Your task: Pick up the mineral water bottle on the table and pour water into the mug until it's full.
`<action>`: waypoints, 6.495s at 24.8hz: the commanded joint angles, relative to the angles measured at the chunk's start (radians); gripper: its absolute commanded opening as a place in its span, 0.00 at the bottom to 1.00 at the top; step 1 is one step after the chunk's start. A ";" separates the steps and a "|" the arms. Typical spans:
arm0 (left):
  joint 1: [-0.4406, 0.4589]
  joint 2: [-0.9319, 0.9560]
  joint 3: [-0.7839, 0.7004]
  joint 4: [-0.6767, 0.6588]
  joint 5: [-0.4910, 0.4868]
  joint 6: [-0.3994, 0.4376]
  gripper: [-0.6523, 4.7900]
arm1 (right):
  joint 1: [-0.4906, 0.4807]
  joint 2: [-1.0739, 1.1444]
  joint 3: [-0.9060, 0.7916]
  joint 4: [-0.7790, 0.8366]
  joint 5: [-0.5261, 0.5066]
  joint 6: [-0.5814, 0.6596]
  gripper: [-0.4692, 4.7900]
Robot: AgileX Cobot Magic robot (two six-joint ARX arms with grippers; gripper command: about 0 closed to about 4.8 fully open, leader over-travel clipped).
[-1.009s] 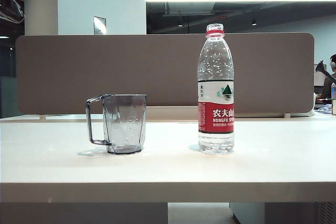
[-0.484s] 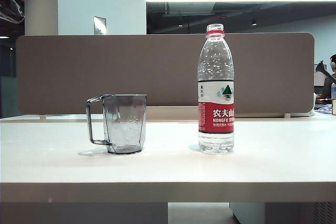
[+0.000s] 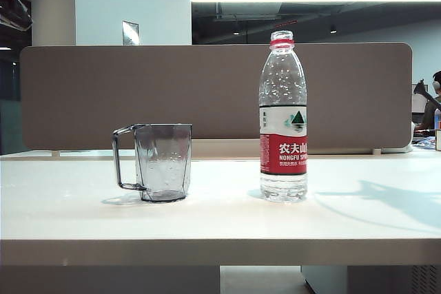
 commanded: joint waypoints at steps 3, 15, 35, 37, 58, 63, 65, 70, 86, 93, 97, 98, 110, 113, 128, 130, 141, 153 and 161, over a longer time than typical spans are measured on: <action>0.000 -0.002 0.004 0.011 0.005 0.000 0.11 | 0.101 0.071 -0.317 0.401 0.088 0.004 0.08; 0.000 -0.002 0.004 0.010 0.005 0.000 0.11 | 0.378 0.146 -0.628 0.565 0.086 0.082 0.62; 0.000 -0.002 0.004 0.010 0.005 0.000 0.11 | 0.384 0.606 -0.297 0.708 -0.009 0.082 1.00; 0.000 -0.002 0.004 0.010 0.005 0.000 0.11 | 0.384 0.624 -0.271 0.707 -0.009 0.082 1.00; 0.000 -0.002 0.004 0.010 0.005 0.000 0.11 | 0.363 0.651 -0.179 0.547 0.005 -0.007 0.47; 0.000 -0.002 0.004 0.010 0.005 0.000 0.11 | 0.363 0.583 -0.140 0.349 0.007 -0.216 0.46; 0.000 -0.002 0.004 0.010 0.005 0.000 0.11 | 0.363 0.547 -0.123 0.272 0.013 -0.294 0.46; 0.000 -0.002 0.004 0.010 0.005 0.000 0.11 | 0.365 0.458 -0.081 0.164 0.088 -0.584 0.47; 0.000 -0.002 0.004 0.010 0.005 0.000 0.11 | 0.404 0.418 0.044 0.114 0.169 -1.169 0.47; 0.000 -0.002 0.004 0.010 0.005 0.000 0.11 | 0.403 0.418 0.044 0.113 0.223 -1.300 0.47; 0.000 -0.002 0.004 0.010 0.005 0.000 0.11 | 0.403 0.418 0.044 0.114 0.224 -1.375 0.47; 0.000 -0.002 0.004 0.010 0.005 0.000 0.11 | 0.403 0.418 0.045 0.114 0.224 -1.397 0.47; 0.000 -0.002 0.004 0.010 0.005 0.000 0.11 | 0.403 0.418 0.048 0.116 0.253 -1.519 0.47; 0.000 -0.002 0.004 0.010 0.005 0.000 0.11 | 0.403 0.418 0.082 0.112 0.277 -1.521 0.47; 0.000 -0.002 0.004 0.010 0.005 0.000 0.11 | 0.412 0.418 0.119 0.083 0.355 -1.604 0.47; 0.000 -0.002 0.004 0.010 0.005 0.000 0.11 | 0.417 0.418 0.119 0.084 0.361 -1.607 0.47; 0.000 -0.002 0.004 0.010 0.005 0.000 0.11 | 0.442 0.418 0.119 0.083 0.370 -1.636 0.47; 0.000 -0.002 0.004 0.010 0.005 0.000 0.11 | 0.445 0.418 0.119 0.083 0.380 -1.626 0.47; 0.000 -0.002 0.004 0.011 0.005 0.000 0.11 | 0.484 0.418 0.108 -0.022 0.383 -1.001 0.47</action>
